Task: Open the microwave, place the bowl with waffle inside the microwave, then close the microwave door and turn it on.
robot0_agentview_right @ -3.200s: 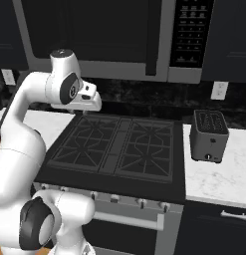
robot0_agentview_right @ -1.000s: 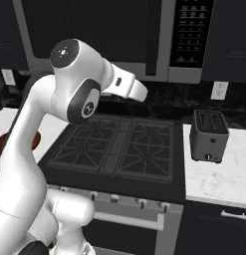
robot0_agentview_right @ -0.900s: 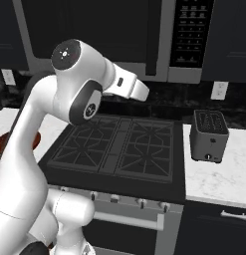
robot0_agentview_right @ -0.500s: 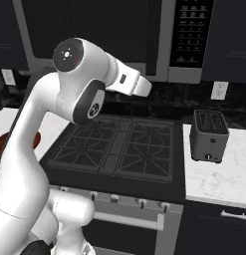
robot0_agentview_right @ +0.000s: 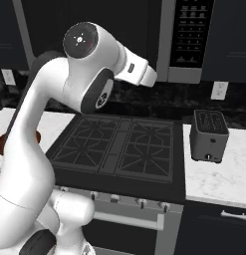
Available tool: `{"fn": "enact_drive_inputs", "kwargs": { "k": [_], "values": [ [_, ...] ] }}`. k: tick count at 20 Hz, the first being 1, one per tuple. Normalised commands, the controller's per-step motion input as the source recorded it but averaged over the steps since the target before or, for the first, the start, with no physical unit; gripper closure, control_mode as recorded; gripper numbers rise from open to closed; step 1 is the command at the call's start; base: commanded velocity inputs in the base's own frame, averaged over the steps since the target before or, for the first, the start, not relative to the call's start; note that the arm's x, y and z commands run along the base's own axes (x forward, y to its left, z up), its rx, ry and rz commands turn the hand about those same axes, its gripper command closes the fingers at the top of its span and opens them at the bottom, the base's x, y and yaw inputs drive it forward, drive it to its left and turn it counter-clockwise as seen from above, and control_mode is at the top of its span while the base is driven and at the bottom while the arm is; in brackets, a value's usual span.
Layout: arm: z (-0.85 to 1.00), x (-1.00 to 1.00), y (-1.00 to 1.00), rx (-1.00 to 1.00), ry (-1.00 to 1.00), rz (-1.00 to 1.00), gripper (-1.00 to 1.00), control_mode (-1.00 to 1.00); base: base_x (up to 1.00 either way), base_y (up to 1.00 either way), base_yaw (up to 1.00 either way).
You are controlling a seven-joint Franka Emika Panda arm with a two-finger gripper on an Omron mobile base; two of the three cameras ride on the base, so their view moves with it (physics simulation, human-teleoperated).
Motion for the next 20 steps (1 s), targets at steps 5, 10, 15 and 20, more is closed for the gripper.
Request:
{"fn": "enact_drive_inputs", "kwargs": {
  "k": [5, 10, 15, 20],
  "values": [
    [0.00, 0.15, -0.03, 0.06, -0.16, 0.22, -1.00, -1.00, 0.00, 0.00, 0.00],
    [-0.02, 0.33, -0.05, 0.06, -0.27, 0.27, -1.00, -1.00, 0.00, 0.00, 0.00],
    [-0.10, 0.51, -0.15, 0.06, -0.10, 0.16, -1.00, -1.00, 0.00, 0.00, 0.00],
    [-0.03, 0.60, -0.20, 0.09, 0.01, 0.09, -1.00, -1.00, 0.00, 0.00, 0.00]
  ]
}}
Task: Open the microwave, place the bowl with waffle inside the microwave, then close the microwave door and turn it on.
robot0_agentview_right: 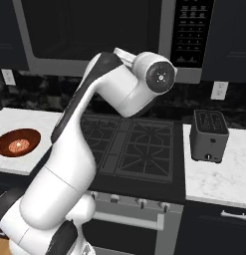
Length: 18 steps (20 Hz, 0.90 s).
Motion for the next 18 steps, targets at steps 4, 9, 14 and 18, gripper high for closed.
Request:
{"fn": "enact_drive_inputs", "kwargs": {
  "k": [4, 9, 14, 18],
  "values": [
    [-0.02, 0.51, -0.13, 0.07, 0.02, 0.07, -1.00, -1.00, 0.00, 0.00, 0.00],
    [-0.16, 0.53, -0.04, 0.02, 0.00, 0.05, -1.00, -1.00, 0.00, 0.00, 0.00],
    [-0.09, 0.41, -0.08, 0.00, 0.00, 0.00, -1.00, -1.00, 0.00, 0.00, 0.00],
    [-0.01, 0.30, -0.14, 0.00, 0.00, 0.00, -1.00, -1.00, 0.00, 0.00, 0.00]
  ]
}}
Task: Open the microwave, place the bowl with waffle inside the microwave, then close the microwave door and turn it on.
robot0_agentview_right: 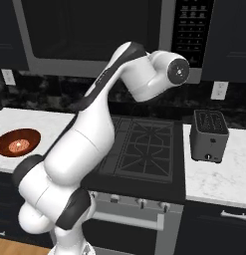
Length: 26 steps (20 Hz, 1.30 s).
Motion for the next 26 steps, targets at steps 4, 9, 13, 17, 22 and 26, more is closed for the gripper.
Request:
{"fn": "enact_drive_inputs", "kwargs": {
  "k": [4, 9, 13, 17, 22, 26],
  "values": [
    [-0.07, 0.36, -0.04, 0.00, 0.00, 0.00, -1.00, -1.00, 0.00, 0.00, 0.00],
    [-0.11, 0.42, 0.00, 0.00, 0.00, 0.00, -1.00, -1.00, 0.00, 0.00, 0.00],
    [-0.05, 0.41, -0.07, 0.00, 0.00, 0.00, -1.00, -1.00, 0.00, 0.00, 0.00],
    [-0.08, 0.42, -0.05, 0.00, 0.00, 0.00, -1.00, -1.00, 0.00, 0.00, 0.00],
    [-0.21, 0.46, 0.00, 0.00, -0.04, 0.00, -1.00, -1.00, 0.00, 0.00, 0.00],
    [-0.29, 0.45, 0.00, 0.00, -0.10, 0.00, -1.00, -1.00, 0.00, 0.00, 0.00]
  ]
}}
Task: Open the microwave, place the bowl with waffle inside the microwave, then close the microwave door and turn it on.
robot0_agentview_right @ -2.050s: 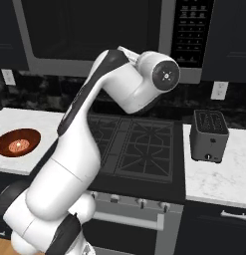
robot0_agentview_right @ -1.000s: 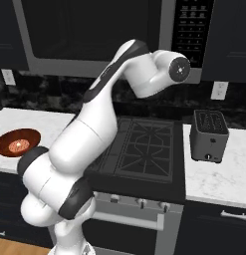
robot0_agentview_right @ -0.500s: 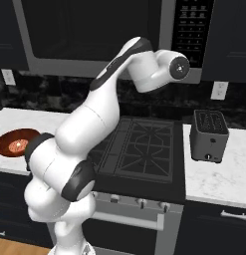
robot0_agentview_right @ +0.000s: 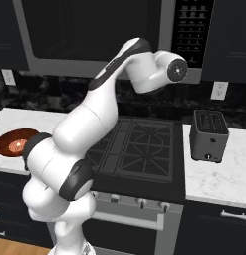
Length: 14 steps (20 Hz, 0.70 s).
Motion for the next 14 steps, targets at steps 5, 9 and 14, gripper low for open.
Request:
{"fn": "enact_drive_inputs", "kwargs": {
  "k": [5, 9, 14],
  "values": [
    [-0.33, 0.37, 0.00, 0.00, -0.12, 0.00, -1.00, -1.00, 0.00, 0.00, 0.00],
    [-0.07, 0.06, 0.00, 0.00, -0.01, 0.00, 1.00, -1.00, 0.00, 0.00, 0.00],
    [0.00, 0.00, 0.00, 0.00, 0.00, 0.00, 1.00, -1.00, 0.00, 0.00, 0.00]
  ]
}}
